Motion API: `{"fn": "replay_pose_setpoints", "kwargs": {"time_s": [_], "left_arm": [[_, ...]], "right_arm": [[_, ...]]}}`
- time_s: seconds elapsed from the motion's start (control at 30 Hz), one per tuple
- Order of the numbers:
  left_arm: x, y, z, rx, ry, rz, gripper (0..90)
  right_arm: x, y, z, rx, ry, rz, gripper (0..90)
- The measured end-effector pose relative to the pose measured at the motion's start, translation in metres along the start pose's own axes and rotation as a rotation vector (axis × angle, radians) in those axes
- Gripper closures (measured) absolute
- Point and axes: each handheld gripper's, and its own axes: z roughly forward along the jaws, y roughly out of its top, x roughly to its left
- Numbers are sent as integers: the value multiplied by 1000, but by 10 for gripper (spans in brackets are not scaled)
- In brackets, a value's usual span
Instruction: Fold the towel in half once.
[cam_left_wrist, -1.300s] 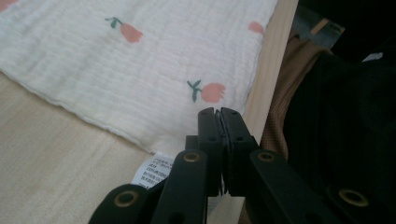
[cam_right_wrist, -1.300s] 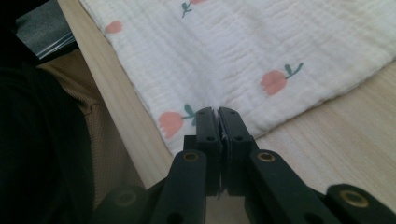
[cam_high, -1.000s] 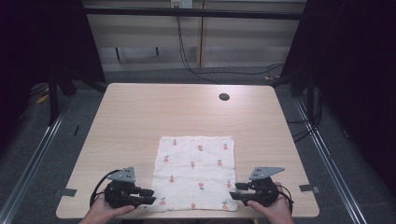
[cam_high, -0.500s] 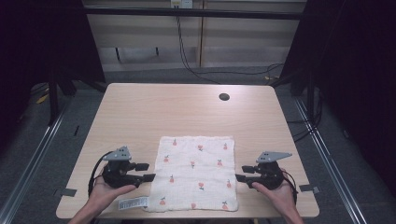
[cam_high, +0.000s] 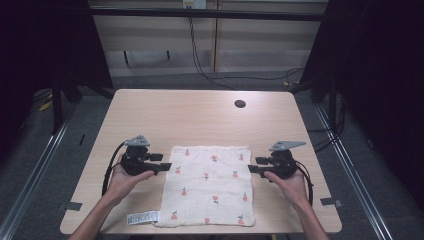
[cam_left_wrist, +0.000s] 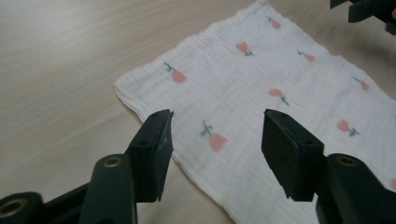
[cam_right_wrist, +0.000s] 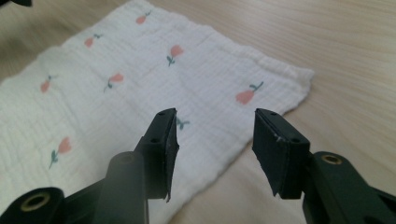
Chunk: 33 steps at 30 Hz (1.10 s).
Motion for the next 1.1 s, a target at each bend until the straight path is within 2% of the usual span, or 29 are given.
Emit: {"fn": "replay_pose_setpoints", "kwargs": {"time_s": [0.1,0.17,0.27,0.37,0.43,0.5,0.57,0.63,0.7,0.83,0.9,0.97,1.1], "left_arm": [[10,4,6,5,21,-12,488],[15,6,9,7,23,-4,521],[24,8,13,-5,46,-8,544],[34,11,19,-30,55,-24,551],[38,12,23,-20,65,-8,569],[42,12,26,-17,54,-21,569],[47,12,30,-11,63,-26,572],[51,12,34,-9,65,-35,588],[55,11,37,-20,55,-49,604],[61,10,45,-3,79,-70,603],[62,10,48,8,88,-55,595],[62,9,52,32,102,-42,594],[66,9,58,39,100,-47,593]], "right_arm": [[-14,5,10,5,-9,26,526],[-22,10,15,-12,0,47,538],[-33,22,22,-39,-16,57,566],[-43,33,33,-17,-55,50,572],[-49,38,40,1,-79,56,581],[-56,40,47,12,-82,58,583],[-60,38,54,36,-92,53,579],[-60,36,61,70,-132,24,567],[-60,35,64,70,-123,20,570],[-57,34,70,78,-137,2,578],[-54,32,74,95,-134,-30,595],[-50,31,76,99,-159,-59,609],[-48,32,78,92,-145,-62,759]]}}
